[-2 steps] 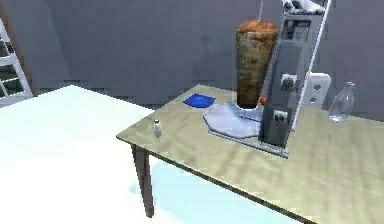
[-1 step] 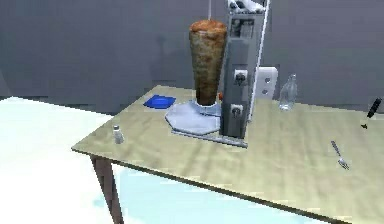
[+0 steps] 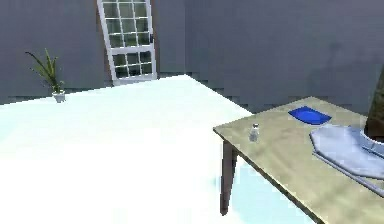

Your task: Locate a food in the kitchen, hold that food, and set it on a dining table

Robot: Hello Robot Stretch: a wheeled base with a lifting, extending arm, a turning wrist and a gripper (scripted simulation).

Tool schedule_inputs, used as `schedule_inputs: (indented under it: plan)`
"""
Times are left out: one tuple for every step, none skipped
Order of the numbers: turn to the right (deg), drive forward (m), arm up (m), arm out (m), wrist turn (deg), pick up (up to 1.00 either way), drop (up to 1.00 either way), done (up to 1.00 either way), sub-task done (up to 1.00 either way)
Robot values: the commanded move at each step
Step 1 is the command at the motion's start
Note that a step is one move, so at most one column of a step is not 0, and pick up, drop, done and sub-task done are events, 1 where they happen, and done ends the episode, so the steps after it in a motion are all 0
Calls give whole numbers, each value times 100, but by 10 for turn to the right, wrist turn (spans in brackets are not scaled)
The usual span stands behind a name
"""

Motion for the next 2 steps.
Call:
schedule_inputs:
  plan:
    - [360,0,0,0,0,0,0,0,0]
    - [-360,0,0,0,0,0,0,0,0]
